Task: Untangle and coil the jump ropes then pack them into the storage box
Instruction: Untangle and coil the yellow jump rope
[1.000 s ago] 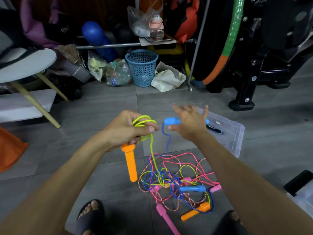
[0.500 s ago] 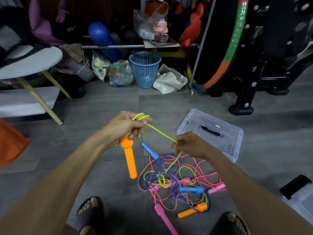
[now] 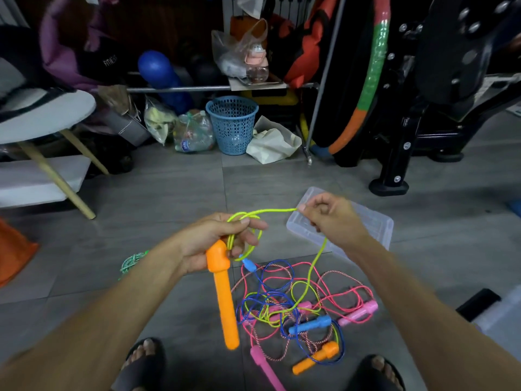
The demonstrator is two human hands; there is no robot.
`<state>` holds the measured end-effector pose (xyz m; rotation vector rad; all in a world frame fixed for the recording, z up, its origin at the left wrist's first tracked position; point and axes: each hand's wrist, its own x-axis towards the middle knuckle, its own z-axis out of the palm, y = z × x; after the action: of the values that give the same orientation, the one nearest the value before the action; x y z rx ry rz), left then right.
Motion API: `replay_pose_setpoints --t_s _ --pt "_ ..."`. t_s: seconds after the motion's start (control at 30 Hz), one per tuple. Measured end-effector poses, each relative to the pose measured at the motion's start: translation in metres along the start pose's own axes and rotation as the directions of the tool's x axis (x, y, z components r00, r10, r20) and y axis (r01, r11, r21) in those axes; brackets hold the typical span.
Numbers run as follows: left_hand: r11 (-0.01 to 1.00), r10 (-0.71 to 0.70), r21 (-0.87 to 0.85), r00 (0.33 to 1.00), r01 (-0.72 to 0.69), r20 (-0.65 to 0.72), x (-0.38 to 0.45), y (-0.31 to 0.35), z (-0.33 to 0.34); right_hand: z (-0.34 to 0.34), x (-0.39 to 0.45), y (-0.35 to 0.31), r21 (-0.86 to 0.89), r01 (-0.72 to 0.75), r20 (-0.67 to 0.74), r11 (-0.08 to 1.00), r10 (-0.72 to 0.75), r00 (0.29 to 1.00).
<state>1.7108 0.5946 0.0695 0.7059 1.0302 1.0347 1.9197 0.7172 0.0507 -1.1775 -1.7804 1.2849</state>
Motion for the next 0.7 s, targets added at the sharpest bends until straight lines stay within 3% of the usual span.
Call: replay_pose_setpoints --t_s 0.1,0.2,0.23,0.33,0.37,0.4,0.47,0.53,0.6,0.7 --pt "0.97 0.103 -0.218 0.995 -0.103 -0.013 0.002 0.002 0.0 0.007 0.001 0.023 -0.221 -0.007 0.072 0.975 0.023 0.997" --pt "0.904 0.211 -0.373 0.977 -0.209 -0.038 0.003 0.008 -0.009 0.007 -0.008 0.05 -0.437 -0.089 0.203 0.895 0.195 0.96" --pt "0.888 0.226 -0.397 0.972 -0.23 -0.059 0.004 0.011 -0.014 0.005 -0.011 0.054 -0.386 -0.143 0.204 0.911 0.236 0.95" --pt "0.876 0.239 -0.388 0.956 -0.288 -0.171 0.003 0.019 -0.021 0.008 -0.018 0.037 0.207 -0.235 0.161 0.95 0.204 0.966" --pt "0.876 0.244 -0.374 0.949 -0.304 -0.2 0.004 0.019 -0.021 0.011 -0.018 0.027 0.281 -0.196 0.15 0.939 0.158 0.976" --pt "0.877 0.243 -0.367 0.944 -0.312 -0.222 0.005 0.019 -0.02 0.016 -0.017 0.016 0.227 -0.131 0.15 0.965 0.099 0.984" --pt "0.879 0.242 -0.353 0.938 -0.319 -0.247 0.007 0.016 -0.018 0.029 -0.02 0.0 -0.111 0.088 0.194 0.99 -0.065 0.979" --pt "0.88 0.233 -0.352 0.937 -0.317 -0.26 0.007 0.012 -0.016 0.041 -0.024 -0.007 -0.418 0.265 0.283 0.869 -0.153 0.947" --pt "0.893 0.233 -0.32 0.934 -0.316 -0.271 0.01 0.009 -0.012 0.048 -0.029 -0.017 -0.448 0.322 0.373 0.834 -0.153 0.915" --pt "0.959 0.285 0.116 0.879 -0.26 -0.383 0.014 0.005 -0.001 0.049 -0.034 -0.038 -0.313 0.32 0.463 0.894 -0.15 0.873"
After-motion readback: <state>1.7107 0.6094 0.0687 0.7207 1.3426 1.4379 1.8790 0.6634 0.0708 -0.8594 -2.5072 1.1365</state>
